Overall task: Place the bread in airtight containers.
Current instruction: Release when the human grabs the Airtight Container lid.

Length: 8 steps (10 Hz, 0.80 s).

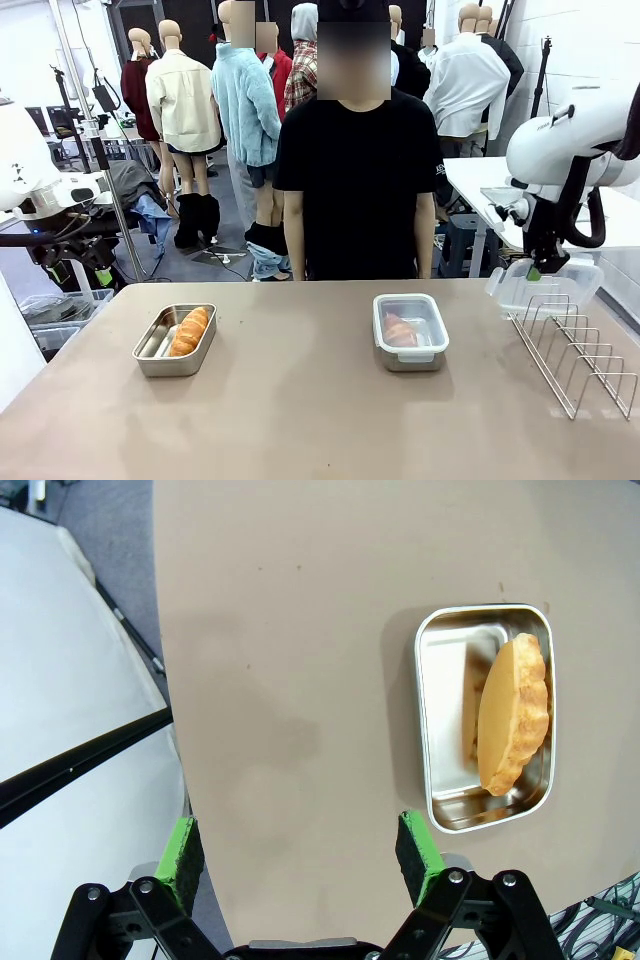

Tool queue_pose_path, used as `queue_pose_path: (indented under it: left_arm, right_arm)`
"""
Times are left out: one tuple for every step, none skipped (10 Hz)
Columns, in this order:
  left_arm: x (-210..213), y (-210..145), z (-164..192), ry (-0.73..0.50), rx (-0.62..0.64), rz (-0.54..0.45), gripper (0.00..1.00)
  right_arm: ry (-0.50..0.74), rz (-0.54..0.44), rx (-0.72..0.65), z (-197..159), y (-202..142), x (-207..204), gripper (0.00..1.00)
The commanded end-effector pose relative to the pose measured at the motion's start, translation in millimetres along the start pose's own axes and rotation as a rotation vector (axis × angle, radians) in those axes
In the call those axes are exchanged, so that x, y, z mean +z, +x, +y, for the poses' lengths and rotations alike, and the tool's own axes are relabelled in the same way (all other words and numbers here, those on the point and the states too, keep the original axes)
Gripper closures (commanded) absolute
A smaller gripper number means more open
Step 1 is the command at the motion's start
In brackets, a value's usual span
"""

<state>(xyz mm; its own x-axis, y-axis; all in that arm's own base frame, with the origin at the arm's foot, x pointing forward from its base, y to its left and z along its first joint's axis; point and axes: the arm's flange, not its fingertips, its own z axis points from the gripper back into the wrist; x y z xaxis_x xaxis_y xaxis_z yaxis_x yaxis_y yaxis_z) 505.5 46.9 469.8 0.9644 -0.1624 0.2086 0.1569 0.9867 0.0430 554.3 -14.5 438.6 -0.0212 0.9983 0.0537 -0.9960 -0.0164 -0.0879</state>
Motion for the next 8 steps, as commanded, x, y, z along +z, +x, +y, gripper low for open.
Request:
queue_pose_path:
  left_arm:
    - [2,-2,1,0.025,0.007,0.004,0.0]
    - [2,-2,1,0.025,0.007,0.004,0.0]
    - [2,-2,1,0.025,0.007,0.004,0.0]
    - [2,-2,1,0.025,0.007,0.004,0.0]
    - [2,-2,1,0.025,0.007,0.004,0.0]
    - [2,-2,1,0.025,0.007,0.004,0.0]
    - [2,-2,1,0.025,0.007,0.004,0.0]
    - [2,-2,1,0.025,0.007,0.004,0.0]
  right_arm:
    - [-0.033,0.064,0.01,8,2,51,1.0]
    - [-0.027,0.099,0.055,6,9,80,1.0]
    - [-0.051,0.15,0.094,2,20,106,1.0]
    - [-0.102,0.156,0.116,-6,32,134,1.0]
    - [-0.166,0.156,0.118,-15,43,157,1.0]
    - [-0.248,0.111,0.114,-32,62,183,1.0]
    - [-0.292,0.081,0.112,-46,74,196,1.0]
    - [-0.315,0.031,0.101,-64,84,205,1.0]
